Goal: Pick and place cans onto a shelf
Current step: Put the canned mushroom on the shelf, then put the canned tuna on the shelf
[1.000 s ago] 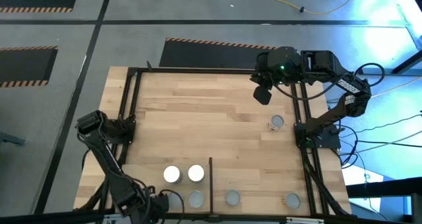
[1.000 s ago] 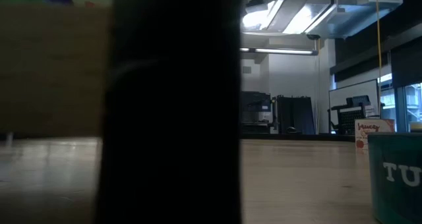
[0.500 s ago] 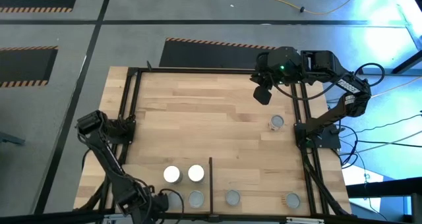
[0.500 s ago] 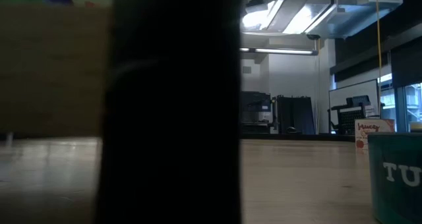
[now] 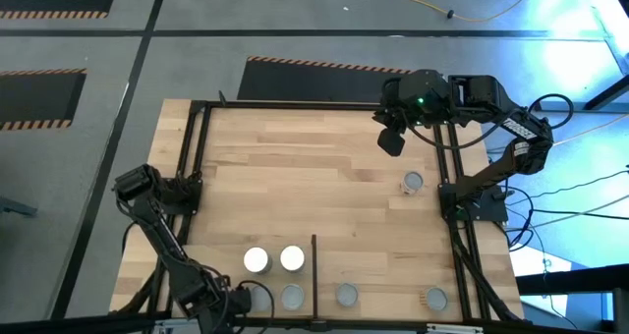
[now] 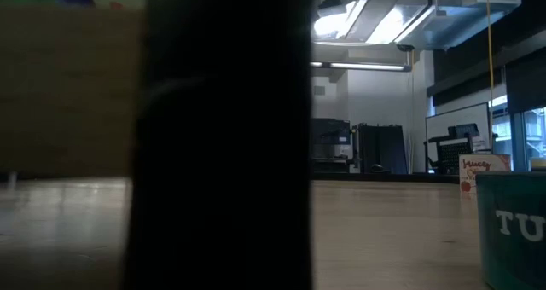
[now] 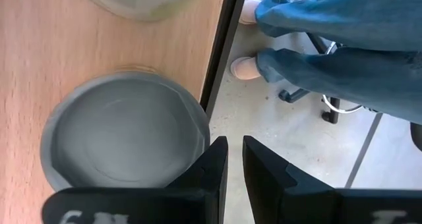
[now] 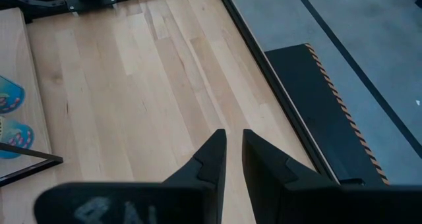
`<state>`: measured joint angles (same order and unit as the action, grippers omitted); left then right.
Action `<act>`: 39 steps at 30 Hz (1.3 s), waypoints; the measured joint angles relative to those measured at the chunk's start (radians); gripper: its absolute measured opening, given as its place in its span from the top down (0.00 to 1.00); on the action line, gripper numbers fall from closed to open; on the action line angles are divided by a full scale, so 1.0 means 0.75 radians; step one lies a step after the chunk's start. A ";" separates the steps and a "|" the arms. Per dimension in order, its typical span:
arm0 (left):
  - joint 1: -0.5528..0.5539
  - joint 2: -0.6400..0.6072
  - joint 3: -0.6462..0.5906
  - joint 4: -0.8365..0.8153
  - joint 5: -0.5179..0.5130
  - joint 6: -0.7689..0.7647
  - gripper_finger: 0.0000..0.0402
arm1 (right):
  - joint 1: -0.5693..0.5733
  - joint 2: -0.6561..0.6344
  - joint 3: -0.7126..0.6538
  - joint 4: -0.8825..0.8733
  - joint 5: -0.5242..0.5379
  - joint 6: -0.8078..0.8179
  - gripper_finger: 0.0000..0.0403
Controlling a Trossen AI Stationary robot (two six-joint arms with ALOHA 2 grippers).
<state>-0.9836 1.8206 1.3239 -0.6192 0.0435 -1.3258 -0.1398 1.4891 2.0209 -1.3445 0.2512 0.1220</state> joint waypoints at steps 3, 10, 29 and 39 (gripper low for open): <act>-0.001 0.000 0.000 -0.011 -0.005 0.000 0.90 | 0.000 0.000 0.000 0.001 -0.001 0.000 0.87; 0.000 0.000 0.000 -0.036 0.003 -0.006 0.90 | 0.000 0.000 0.000 0.001 -0.001 0.000 0.87; 0.030 -0.288 0.514 -1.104 -0.351 -0.241 0.90 | 0.000 0.000 0.000 -0.282 -0.070 -0.072 0.87; 0.215 -0.484 0.611 -1.270 -0.679 -0.026 0.90 | 0.005 -0.013 -0.022 -0.302 -0.517 -0.181 0.87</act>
<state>-0.8226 1.4579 1.7825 -1.5715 -0.4660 -1.3450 -0.1359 1.4790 2.0041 -1.5711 -0.1362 -0.0137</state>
